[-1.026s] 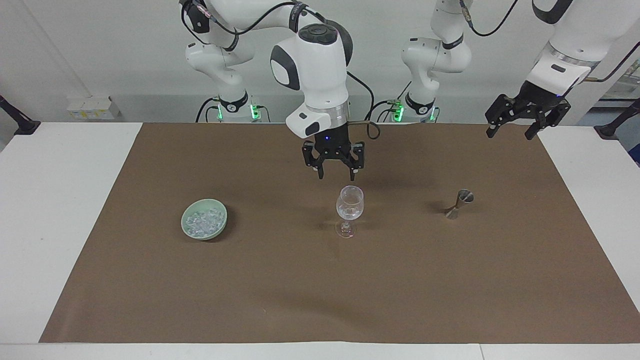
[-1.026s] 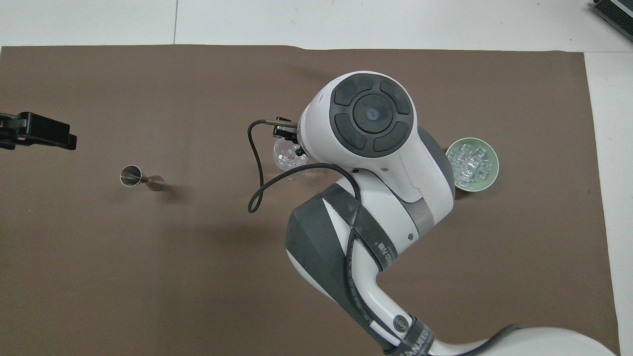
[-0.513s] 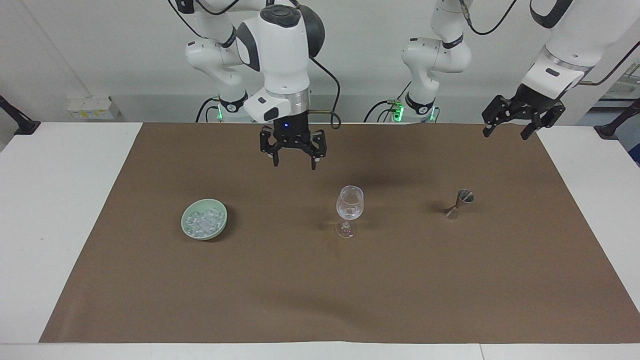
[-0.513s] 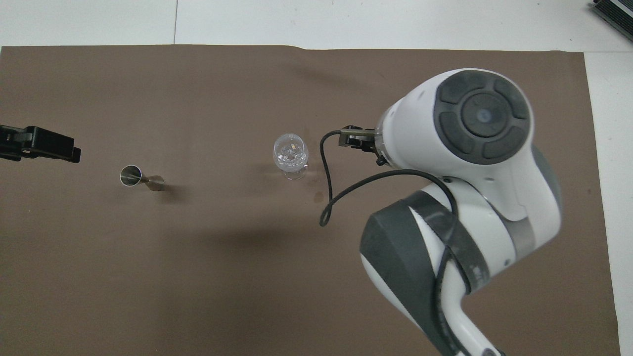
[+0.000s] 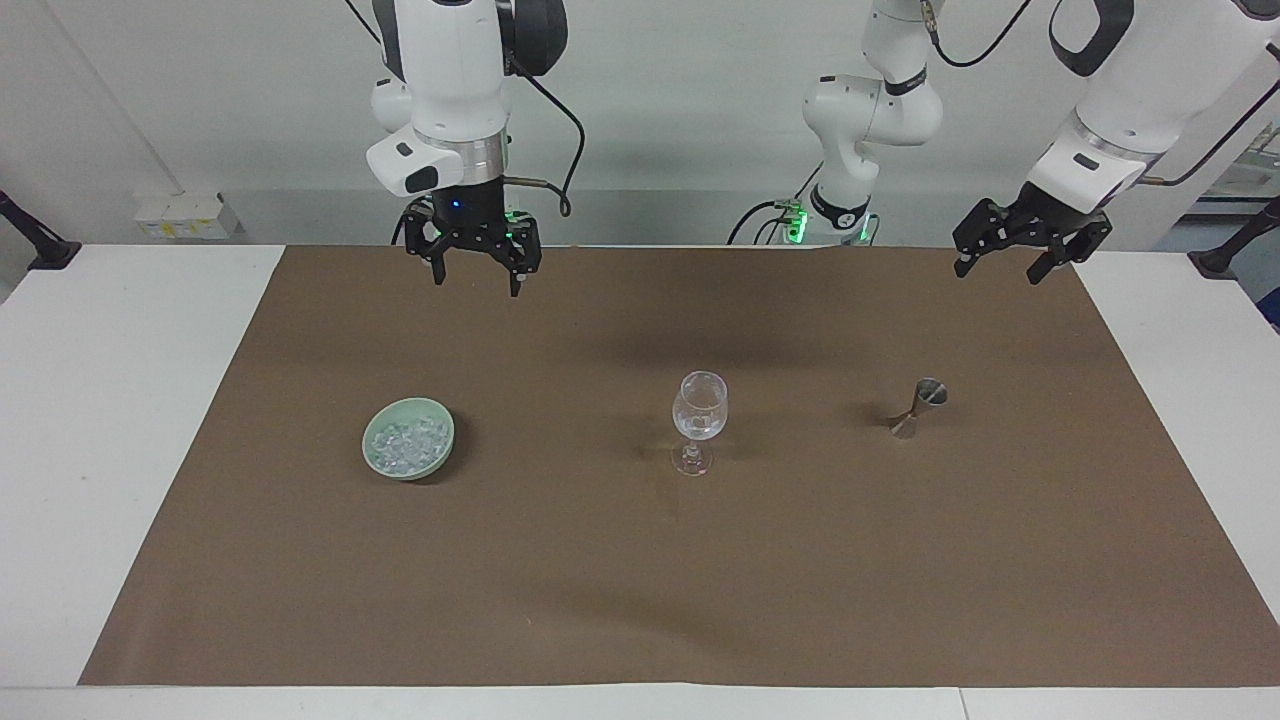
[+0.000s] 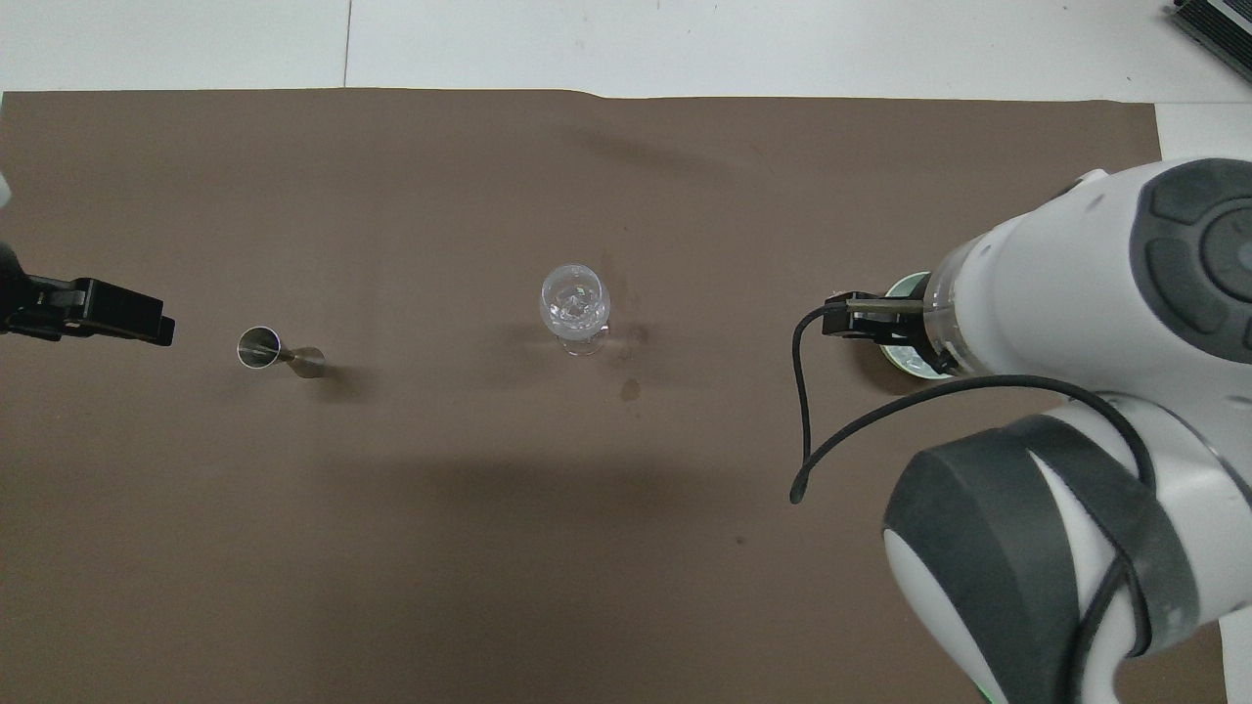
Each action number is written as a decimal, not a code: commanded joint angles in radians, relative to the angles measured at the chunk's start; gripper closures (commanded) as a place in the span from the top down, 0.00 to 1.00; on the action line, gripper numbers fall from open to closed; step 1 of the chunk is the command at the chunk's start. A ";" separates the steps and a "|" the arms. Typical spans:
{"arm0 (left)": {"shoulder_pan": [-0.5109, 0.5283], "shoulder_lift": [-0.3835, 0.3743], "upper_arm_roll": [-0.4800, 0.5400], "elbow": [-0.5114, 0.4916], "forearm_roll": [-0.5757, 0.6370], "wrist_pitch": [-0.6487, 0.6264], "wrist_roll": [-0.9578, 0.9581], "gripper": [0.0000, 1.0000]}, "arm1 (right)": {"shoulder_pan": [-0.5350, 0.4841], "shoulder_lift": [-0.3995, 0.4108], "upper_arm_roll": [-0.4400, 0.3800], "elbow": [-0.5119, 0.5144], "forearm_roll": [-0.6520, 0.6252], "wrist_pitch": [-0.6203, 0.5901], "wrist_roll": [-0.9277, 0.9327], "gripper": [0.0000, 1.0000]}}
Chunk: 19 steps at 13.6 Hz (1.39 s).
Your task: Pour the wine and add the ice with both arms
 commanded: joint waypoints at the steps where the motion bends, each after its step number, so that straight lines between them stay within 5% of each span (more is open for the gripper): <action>1: 0.016 -0.031 -0.028 -0.041 0.022 0.035 0.005 1.00 | -0.046 -0.017 -0.017 -0.002 0.078 -0.008 -0.079 1.00; 7: 0.236 -0.021 -0.262 -0.045 0.024 0.053 0.005 1.00 | -0.130 0.001 -0.022 0.114 0.083 -0.113 -0.156 1.00; 10: 0.302 -0.016 -0.331 -0.072 0.024 0.082 0.003 1.00 | -0.085 0.009 -0.108 0.156 0.086 -0.167 -0.230 1.00; 19: 0.317 -0.034 -0.333 -0.077 0.036 0.098 -0.007 1.00 | 0.021 0.000 -0.275 0.185 0.151 -0.238 -0.291 1.00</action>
